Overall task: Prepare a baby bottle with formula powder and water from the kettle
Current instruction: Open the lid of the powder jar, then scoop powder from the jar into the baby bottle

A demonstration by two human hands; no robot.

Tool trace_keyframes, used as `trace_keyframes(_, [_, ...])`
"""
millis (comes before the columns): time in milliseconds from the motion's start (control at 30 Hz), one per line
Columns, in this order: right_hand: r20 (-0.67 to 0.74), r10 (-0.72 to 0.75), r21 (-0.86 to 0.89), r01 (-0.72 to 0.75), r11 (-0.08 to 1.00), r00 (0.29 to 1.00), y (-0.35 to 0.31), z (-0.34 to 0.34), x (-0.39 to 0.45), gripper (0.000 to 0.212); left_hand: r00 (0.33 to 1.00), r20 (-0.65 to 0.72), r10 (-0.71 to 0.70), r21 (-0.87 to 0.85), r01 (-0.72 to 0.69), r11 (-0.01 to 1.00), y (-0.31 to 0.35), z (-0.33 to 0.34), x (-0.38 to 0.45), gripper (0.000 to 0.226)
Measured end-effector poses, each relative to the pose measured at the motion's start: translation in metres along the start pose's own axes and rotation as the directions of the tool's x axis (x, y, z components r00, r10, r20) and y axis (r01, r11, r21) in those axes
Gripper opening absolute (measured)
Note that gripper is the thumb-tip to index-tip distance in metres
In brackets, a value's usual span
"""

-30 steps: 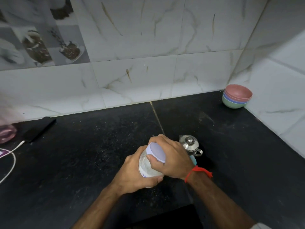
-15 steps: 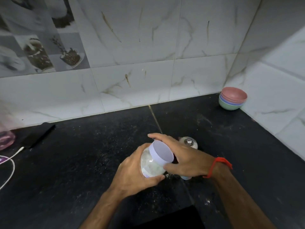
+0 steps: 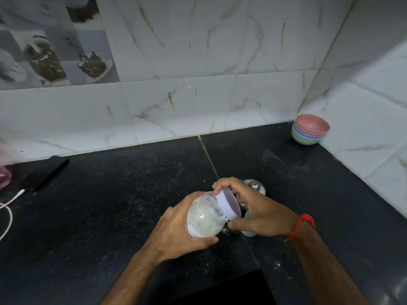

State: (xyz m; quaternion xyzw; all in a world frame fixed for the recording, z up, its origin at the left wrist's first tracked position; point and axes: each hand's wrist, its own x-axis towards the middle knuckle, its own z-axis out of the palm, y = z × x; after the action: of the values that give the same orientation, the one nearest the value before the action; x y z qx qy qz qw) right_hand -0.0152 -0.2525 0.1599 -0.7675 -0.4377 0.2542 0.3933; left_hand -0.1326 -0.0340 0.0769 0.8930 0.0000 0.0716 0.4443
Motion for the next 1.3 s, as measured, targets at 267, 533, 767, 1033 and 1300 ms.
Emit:
trace_keyframes(267, [-0.305,0.097,0.209,-0.033,0.977,0.948,0.015,0.023,0.009,0.074,0.979,-0.178,-0.1,-0.081,0.087,0.993,-0.027,-0.002,-0.004,0.103])
trace_keyframes(533, [-0.468,0.263,0.269,-0.147,0.952,0.844,0.057,0.093,0.022,0.047,0.917,-0.306,-0.257,-0.226,0.192,0.955,-0.058,-0.003,0.001,0.102])
trace_keyframes(767, [-0.333,0.328,-0.172,-0.398,0.901,0.884,0.113,0.162,0.032,0.042,0.911,-0.265,-0.315,-0.253,0.25,0.935,-0.092,0.01,0.006,0.099])
trace_keyframes(1033, [-0.362,0.269,-0.237,-0.367,0.9,0.893,0.115,0.171,0.042,0.043,0.914,-0.227,-0.336,-0.235,0.284,0.93,-0.106,0.015,0.013,0.099])
trace_keyframes(1300, [-0.646,0.334,-0.178,-0.561,0.809,0.687,0.108,0.115,0.082,0.063,0.907,-0.224,-0.356,-0.25,0.3,0.921,-0.118,0.016,0.025,0.106])
